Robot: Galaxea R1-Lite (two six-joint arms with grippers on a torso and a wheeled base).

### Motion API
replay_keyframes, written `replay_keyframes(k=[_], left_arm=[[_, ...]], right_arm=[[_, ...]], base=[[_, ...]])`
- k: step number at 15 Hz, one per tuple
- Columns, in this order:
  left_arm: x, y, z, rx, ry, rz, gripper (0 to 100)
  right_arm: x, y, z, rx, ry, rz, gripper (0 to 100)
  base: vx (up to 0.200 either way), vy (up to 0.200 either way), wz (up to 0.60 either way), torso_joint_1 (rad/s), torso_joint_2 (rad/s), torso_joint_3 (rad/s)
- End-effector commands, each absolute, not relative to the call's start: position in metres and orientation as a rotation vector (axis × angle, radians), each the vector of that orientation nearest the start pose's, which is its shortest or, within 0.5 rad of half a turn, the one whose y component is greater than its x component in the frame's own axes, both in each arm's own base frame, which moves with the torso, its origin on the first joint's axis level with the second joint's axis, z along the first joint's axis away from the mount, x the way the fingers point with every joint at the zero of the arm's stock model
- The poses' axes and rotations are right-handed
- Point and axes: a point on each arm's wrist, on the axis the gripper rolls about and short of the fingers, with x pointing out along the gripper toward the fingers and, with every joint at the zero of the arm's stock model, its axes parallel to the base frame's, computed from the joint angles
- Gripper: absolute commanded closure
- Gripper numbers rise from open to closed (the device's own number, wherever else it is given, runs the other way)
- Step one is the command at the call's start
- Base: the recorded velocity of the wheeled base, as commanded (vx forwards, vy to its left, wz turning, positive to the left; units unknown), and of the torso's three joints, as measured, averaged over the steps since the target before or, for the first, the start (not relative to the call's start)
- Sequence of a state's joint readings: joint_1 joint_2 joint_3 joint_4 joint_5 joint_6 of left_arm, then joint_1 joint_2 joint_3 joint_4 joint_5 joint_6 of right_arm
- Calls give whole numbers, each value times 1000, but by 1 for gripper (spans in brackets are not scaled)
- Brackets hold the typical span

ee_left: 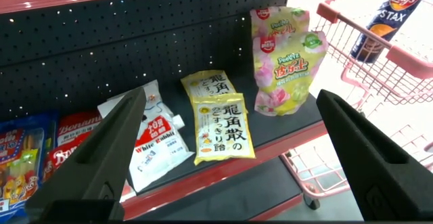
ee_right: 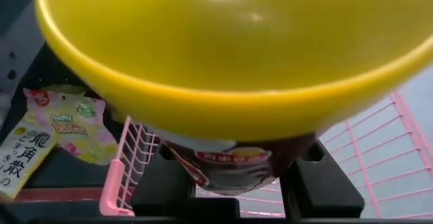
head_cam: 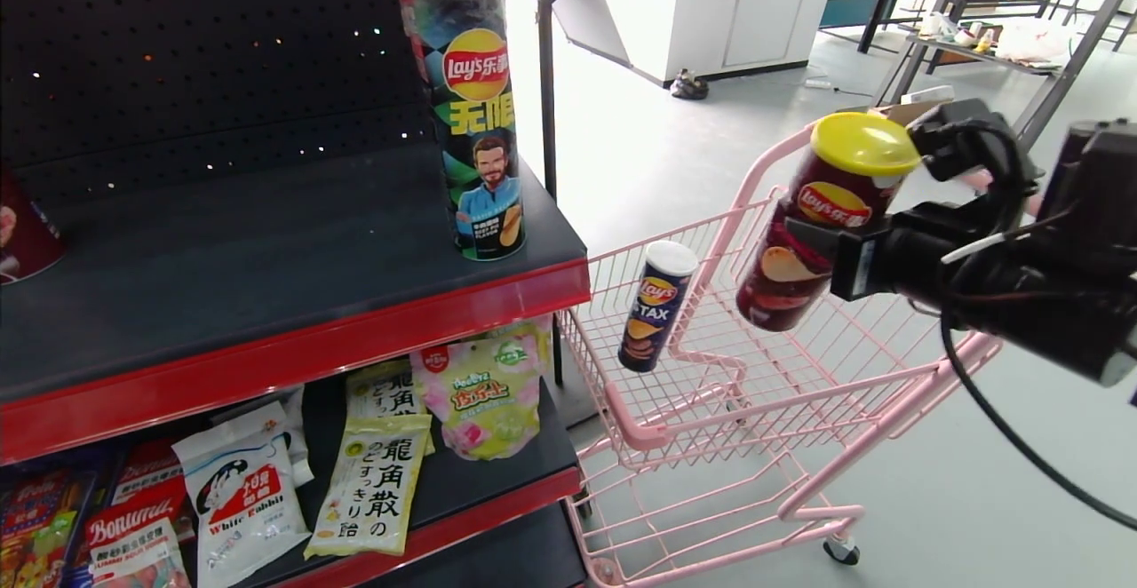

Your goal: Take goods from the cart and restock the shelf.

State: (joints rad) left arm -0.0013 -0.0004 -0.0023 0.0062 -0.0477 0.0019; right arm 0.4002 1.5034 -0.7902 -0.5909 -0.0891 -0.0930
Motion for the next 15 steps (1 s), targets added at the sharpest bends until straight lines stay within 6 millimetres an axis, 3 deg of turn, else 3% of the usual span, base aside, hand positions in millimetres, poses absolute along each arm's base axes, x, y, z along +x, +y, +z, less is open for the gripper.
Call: replay_keyframes(k=[1, 3, 5, 7, 11, 15], left_arm=[[-23, -1, 75, 1, 5, -49, 0], [-23, -1, 76, 1, 3, -49, 0], [-23, -1, 75, 1, 5, -49, 0], [-23, -1, 76, 1, 3, -48, 0], [-23, -1, 76, 3, 3, -48, 0], [-23, -1, 76, 3, 3, -49, 0]], right_arm=[[180, 70, 275, -133, 46, 289, 100], [130, 45, 271, -151, 140, 251, 100], [91, 26, 251, -154, 169, 199, 100], [65, 14, 233, -155, 202, 141, 100], [41, 5, 199, -155, 232, 66, 100], [40, 4, 198, -154, 229, 59, 100]], base=[[0, 0, 0, 0, 0, 0], [0, 0, 0, 0, 0, 0], [0, 0, 0, 0, 0, 0], [0, 0, 0, 0, 0, 0], [0, 0, 0, 0, 0, 0], [0, 0, 0, 20, -69, -49]])
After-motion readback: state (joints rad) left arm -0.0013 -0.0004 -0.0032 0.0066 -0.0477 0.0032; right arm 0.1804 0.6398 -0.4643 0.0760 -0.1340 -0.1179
